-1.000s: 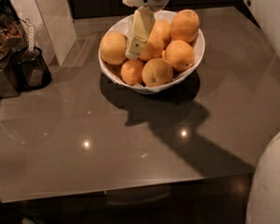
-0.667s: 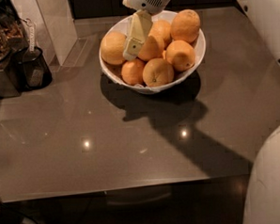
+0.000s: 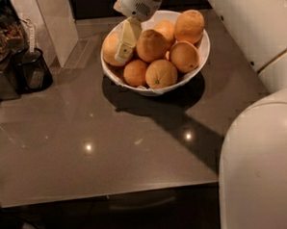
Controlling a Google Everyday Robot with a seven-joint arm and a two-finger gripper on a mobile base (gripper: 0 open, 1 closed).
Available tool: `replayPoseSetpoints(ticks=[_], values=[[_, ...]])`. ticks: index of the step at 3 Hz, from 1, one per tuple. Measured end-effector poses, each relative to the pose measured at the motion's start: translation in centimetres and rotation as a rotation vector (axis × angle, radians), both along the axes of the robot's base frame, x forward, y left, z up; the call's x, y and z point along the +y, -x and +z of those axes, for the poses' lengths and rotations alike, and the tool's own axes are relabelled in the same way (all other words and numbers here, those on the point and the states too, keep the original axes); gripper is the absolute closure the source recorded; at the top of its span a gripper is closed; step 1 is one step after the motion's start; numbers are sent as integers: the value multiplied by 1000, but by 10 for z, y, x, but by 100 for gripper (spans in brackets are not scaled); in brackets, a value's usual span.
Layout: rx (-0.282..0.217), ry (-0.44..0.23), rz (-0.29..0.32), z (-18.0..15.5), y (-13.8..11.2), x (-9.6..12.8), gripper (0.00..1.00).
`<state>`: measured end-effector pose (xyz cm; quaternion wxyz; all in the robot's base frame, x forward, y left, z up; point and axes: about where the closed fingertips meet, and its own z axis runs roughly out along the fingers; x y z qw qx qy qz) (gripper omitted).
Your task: Pick orange from white bowl
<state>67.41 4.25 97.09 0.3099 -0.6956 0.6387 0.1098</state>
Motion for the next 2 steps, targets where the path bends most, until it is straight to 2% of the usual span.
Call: replayPoseSetpoints(ticks=[2], values=[[67,34,-31,-29,2,-3,0]])
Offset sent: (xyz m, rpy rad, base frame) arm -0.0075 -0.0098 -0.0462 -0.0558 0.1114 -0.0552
